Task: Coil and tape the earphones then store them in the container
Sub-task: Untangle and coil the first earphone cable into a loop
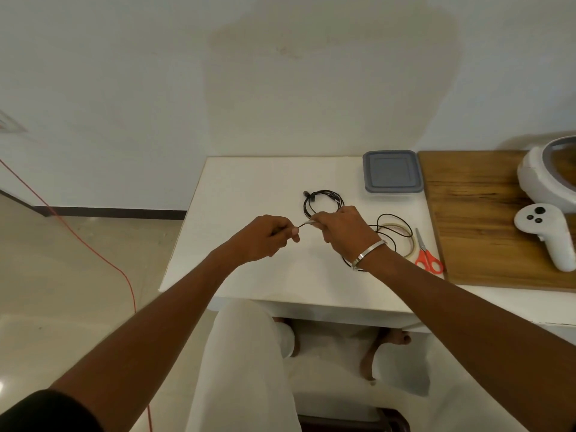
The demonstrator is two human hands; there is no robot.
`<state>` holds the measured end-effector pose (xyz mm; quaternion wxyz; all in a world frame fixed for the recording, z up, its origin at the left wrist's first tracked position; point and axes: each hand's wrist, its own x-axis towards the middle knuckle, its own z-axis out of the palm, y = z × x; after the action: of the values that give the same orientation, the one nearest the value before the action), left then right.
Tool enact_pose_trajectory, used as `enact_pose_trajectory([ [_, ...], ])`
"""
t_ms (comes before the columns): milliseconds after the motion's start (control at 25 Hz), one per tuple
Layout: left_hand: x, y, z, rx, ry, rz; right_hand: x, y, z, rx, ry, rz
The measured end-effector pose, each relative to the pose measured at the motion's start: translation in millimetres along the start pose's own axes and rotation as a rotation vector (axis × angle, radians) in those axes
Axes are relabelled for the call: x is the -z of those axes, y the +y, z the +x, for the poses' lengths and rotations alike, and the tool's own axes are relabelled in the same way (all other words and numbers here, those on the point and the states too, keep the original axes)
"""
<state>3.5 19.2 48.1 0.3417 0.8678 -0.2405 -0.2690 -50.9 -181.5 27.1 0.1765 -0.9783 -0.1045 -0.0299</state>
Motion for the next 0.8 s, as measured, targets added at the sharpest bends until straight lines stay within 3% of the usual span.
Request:
enact_pose_trajectory([
  [280,1.6,-1.2,-10.1,0.045,-0.193,-0.226,0.3,15.6,-3.7,-0.105,0.116,0.073],
  [560,2.9,16.0,-17.5,0.098,-0.390,-0.491,-4.4,18.0,-4.7,-0.150,0.083,0.057],
  [680,1.3,24.4,-16.8,0.015,-0.373,-0.650,-9.0,18.9,-6.1,-0.178,0.021,0.016],
  [800,-3.3,31.6,-11.6,-0.086,-0.250,-0.905,-16.0,13.8,-9.4,-0.194,-0.092,-0.030],
])
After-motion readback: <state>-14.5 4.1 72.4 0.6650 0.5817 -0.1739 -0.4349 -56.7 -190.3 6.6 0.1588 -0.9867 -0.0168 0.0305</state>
